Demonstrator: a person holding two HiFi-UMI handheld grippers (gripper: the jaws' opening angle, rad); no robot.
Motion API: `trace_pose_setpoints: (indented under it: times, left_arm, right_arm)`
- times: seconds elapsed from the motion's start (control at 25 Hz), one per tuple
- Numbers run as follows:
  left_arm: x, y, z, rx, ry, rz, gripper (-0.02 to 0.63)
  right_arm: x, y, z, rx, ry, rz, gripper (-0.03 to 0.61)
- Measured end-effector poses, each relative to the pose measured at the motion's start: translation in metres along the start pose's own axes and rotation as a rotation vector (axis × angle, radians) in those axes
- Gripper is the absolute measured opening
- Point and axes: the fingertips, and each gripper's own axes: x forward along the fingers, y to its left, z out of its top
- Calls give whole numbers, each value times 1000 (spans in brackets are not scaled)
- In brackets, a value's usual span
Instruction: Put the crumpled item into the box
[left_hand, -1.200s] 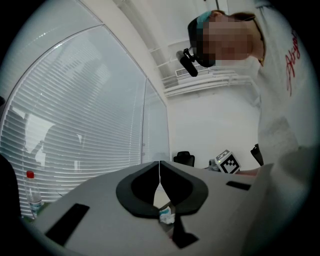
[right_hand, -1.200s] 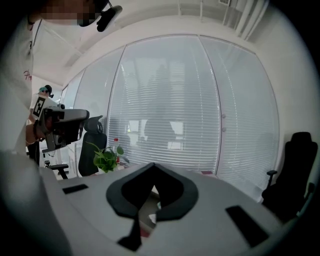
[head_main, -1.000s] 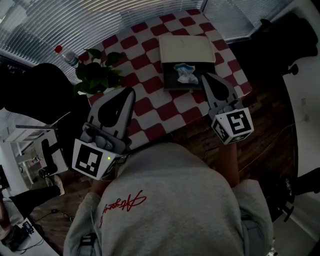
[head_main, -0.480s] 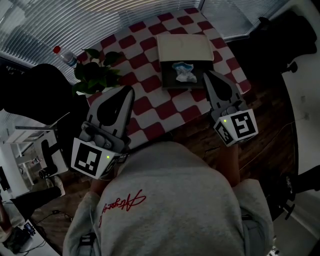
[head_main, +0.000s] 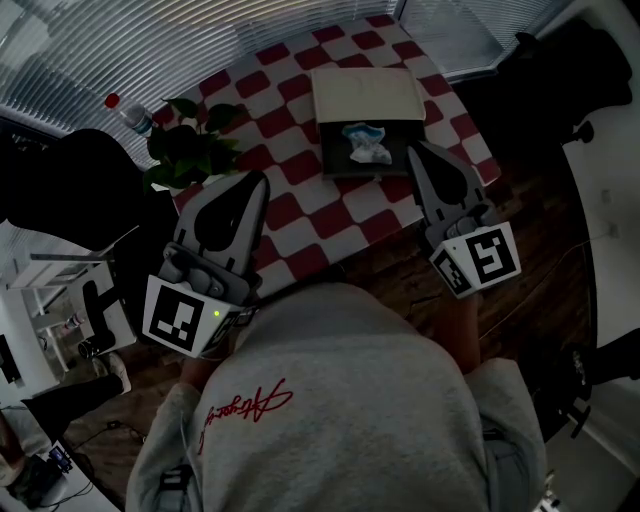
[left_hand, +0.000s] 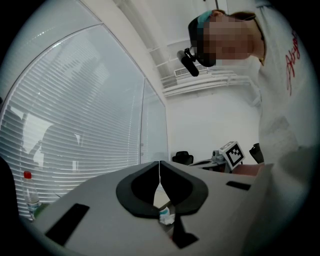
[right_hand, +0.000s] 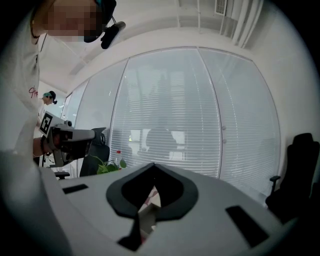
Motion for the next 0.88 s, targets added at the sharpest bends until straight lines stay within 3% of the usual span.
trace_pose_setpoints:
  times: [0.88]
  left_arm:
    - [1,-5,2,10,-10,-22,18]
  right_arm:
    - [-9,16,15,-28,-27,35,11]
